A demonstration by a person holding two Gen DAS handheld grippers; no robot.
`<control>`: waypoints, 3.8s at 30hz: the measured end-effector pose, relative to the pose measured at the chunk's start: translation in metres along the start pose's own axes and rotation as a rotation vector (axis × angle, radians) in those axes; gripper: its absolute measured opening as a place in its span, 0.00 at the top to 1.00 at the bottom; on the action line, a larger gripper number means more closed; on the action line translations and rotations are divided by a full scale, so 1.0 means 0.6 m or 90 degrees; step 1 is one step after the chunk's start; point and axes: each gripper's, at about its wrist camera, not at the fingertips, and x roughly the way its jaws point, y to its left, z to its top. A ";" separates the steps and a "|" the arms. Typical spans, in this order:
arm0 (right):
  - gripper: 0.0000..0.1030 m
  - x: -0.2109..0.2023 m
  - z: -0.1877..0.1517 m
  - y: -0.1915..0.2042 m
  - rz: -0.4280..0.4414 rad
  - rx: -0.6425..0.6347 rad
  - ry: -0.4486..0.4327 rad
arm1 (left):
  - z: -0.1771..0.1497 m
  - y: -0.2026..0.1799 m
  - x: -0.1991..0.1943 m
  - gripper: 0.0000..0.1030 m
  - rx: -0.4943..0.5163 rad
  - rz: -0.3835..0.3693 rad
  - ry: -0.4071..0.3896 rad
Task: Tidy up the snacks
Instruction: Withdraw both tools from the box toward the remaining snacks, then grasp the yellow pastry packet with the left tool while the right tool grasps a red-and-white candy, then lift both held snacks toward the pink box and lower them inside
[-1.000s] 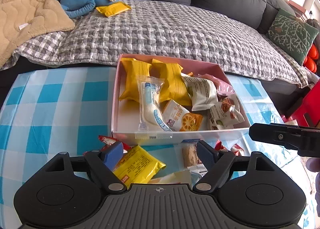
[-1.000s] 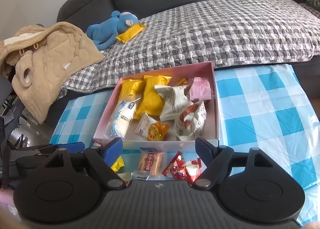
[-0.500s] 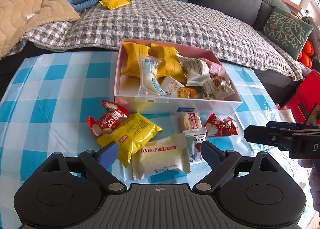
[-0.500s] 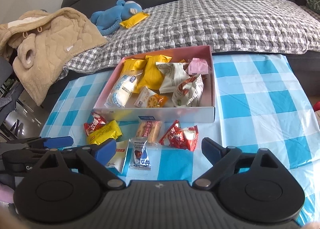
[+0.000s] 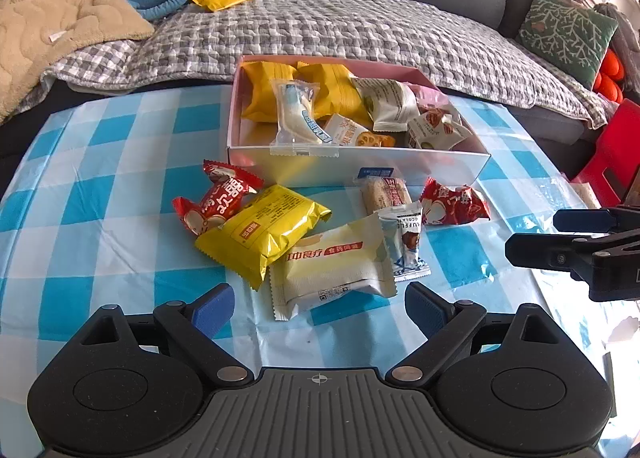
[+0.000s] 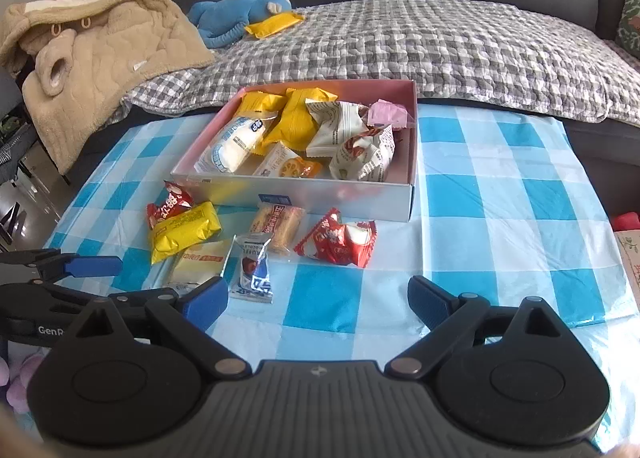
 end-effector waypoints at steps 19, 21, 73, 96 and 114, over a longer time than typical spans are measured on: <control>0.06 0.024 -0.037 -0.020 -0.037 -0.055 0.012 | -0.037 0.008 0.027 0.09 0.057 0.025 -0.057; 0.05 0.029 -0.038 -0.019 -0.037 -0.063 0.009 | -0.037 0.008 0.030 0.09 0.057 0.028 -0.063; 0.37 0.107 0.023 -0.041 -0.024 0.056 -0.008 | 0.049 0.055 0.093 0.37 0.027 -0.021 -0.022; 0.76 0.086 0.032 -0.032 0.027 0.050 0.007 | 0.047 0.042 0.073 0.64 -0.020 -0.010 0.017; 0.77 0.057 0.038 -0.031 0.056 0.072 0.003 | 0.044 0.031 0.043 0.64 -0.021 -0.032 0.008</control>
